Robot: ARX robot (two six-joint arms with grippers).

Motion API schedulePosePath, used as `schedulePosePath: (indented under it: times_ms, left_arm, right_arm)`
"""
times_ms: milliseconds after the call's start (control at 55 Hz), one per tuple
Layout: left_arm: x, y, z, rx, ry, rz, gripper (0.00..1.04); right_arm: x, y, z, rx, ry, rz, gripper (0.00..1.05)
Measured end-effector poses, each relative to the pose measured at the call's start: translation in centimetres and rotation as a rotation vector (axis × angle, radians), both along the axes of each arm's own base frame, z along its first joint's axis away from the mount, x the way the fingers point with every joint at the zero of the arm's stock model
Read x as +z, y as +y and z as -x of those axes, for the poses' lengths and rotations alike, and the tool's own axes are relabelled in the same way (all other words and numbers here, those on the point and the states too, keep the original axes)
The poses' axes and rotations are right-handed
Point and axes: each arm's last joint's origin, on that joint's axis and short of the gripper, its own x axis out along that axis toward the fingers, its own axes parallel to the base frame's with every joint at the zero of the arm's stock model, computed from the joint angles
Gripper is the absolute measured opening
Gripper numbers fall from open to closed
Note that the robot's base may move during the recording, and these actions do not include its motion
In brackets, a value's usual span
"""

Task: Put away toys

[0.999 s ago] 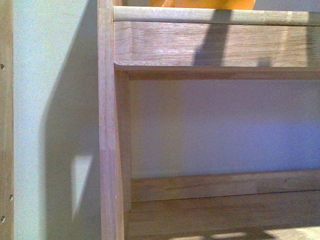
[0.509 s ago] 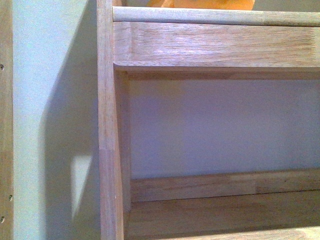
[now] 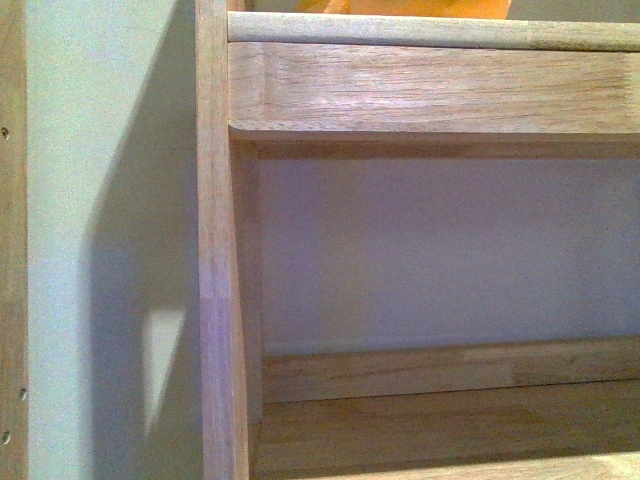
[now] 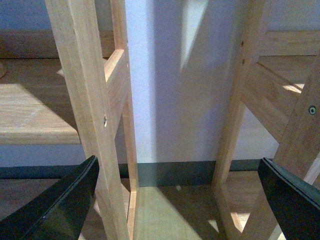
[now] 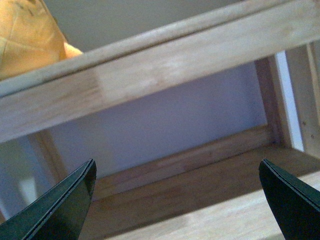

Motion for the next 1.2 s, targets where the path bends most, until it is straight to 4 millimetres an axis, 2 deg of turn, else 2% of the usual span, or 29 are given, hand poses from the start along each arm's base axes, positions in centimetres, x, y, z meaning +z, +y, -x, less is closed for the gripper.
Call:
schedulePosePath:
  times_ms: [200, 545, 763, 890, 1018, 1108, 1199]
  left_arm:
    - [0.0, 0.0, 0.0, 0.0, 0.0, 0.0, 0.98]
    - [0.0, 0.0, 0.0, 0.0, 0.0, 0.0, 0.98]
    - [0.0, 0.0, 0.0, 0.0, 0.0, 0.0, 0.98]
    - [0.0, 0.0, 0.0, 0.0, 0.0, 0.0, 0.98]
    - [0.0, 0.0, 0.0, 0.0, 0.0, 0.0, 0.98]
    - [0.0, 0.0, 0.0, 0.0, 0.0, 0.0, 0.98]
    - [0.0, 0.0, 0.0, 0.0, 0.0, 0.0, 0.98]
  right_arm:
    - [-3.3, 0.1, 0.0, 0.023, 0.068, -0.012, 0.98]
    - [-9.7, 0.6, -0.1, 0.06, 0.32, 0.013, 0.98]
    - [-9.9, 0.6, 0.0, 0.058, 0.327, 0.023, 0.98]
    - [-10.2, 0.4, 0.0, 0.084, 0.364, 0.177, 0.82]
    - [-10.4, 0.3, 0.1, 0.069, 0.36, 0.254, 0.65]
    - [-10.9, 0.3, 0.0, 0.063, 0.366, 0.278, 0.51]
    - [-11.3, 0.3, 0.0, 0.061, 0.37, 0.29, 0.32]
